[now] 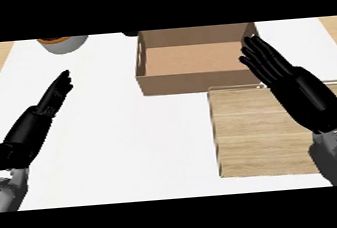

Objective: Pick the squash from the tray and place it in the cardboard box

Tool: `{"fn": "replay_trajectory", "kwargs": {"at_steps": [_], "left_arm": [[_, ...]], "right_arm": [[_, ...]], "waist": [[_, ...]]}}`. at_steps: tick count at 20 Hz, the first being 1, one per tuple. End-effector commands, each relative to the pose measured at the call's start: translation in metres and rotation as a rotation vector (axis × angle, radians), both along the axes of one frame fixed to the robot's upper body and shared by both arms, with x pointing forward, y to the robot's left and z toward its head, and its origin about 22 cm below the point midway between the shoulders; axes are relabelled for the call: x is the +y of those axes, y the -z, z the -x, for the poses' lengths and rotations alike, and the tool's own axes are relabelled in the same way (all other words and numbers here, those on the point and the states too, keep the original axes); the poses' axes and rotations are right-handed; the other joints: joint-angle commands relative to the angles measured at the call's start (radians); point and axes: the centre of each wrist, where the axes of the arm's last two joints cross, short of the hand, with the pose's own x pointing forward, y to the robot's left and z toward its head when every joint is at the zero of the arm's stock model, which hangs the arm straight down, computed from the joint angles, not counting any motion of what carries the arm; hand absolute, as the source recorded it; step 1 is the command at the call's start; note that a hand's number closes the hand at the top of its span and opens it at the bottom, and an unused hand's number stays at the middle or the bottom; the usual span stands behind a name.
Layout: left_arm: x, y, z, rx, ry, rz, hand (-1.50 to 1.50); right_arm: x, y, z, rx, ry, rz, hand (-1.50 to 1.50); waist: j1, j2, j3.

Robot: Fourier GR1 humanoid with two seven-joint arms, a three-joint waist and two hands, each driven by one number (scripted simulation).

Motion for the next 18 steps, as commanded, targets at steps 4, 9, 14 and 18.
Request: {"fn": "replay_trajectory", "kwargs": {"at_steps": [4,9,14,18], "left_arm": [[0.022,0.037,0.017,0.083,-0.27,-0.042,0.0],[0.021,0.055,0.025,0.182,-0.359,0.011,0.0],[-0.001,0.063,0.032,0.177,-0.369,0.0,0.0],[0.003,0.072,0.034,0.185,-0.393,0.002,0.0]], "right_arm": [[-0.078,-0.011,-0.013,-0.213,0.133,-0.126,-1.5],[-0.156,0.021,-0.006,-0.154,0.652,0.188,1.5],[-0.178,0.087,-0.007,-0.214,0.668,-0.047,-1.5],[-0.224,0.062,0.011,-0.231,0.522,0.275,-1.5]], "waist": [[0.027,-0.014,-0.01],[0.028,0.001,-0.009],[0.045,-0.008,-0.009],[0.031,-0.013,-0.012]]}}
